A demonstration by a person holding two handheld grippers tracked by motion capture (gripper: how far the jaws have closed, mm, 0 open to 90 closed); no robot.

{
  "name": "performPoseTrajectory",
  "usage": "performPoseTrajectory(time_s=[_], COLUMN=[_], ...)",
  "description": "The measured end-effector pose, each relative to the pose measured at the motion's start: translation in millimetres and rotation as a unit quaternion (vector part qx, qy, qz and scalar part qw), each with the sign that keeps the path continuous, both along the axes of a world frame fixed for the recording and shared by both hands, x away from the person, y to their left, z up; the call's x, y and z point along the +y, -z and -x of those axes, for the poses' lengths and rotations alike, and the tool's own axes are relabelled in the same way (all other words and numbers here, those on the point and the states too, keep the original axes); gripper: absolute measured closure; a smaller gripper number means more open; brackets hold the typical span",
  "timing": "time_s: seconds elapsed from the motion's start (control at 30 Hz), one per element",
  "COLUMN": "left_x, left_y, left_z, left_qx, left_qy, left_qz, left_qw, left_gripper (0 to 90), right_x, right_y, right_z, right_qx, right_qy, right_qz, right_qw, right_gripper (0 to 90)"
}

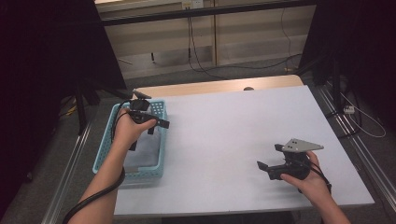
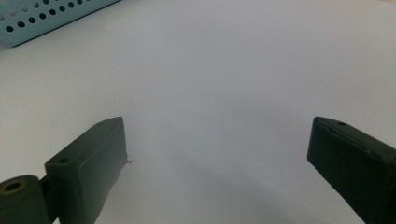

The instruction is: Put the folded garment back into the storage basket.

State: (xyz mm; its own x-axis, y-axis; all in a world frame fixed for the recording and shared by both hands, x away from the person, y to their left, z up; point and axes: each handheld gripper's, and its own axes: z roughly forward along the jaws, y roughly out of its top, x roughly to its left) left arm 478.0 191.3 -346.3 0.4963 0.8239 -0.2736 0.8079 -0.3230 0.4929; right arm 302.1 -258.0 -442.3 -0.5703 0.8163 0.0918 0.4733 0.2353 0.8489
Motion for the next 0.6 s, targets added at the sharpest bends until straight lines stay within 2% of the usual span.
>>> performPoseTrajectory(time_s=[0.27,0.53,0.6], left_x=[-11.9,-23.3,-26.1], left_y=[-2.6,-3.8,-6.7], left_z=[4.5,8.8,9.9], left_qx=[-0.004,-0.005,-0.011], left_qy=[0.010,0.032,0.038], left_qz=[0.011,0.022,0.028], left_qw=[0.9999,0.9992,0.9988], left_gripper=[26.9,24.3,23.9], right_x=[-0.5,-0.8,-0.4], right_y=[-0.9,0.6,0.5], right_z=[1.2,0.3,0.5], right_qx=[0.000,0.004,0.003], right_qy=[-0.003,-0.002,-0.001], right_qz=[0.001,0.002,0.000], right_qw=[1.0000,1.0000,1.0000], right_gripper=[4.1,4.1,4.1])
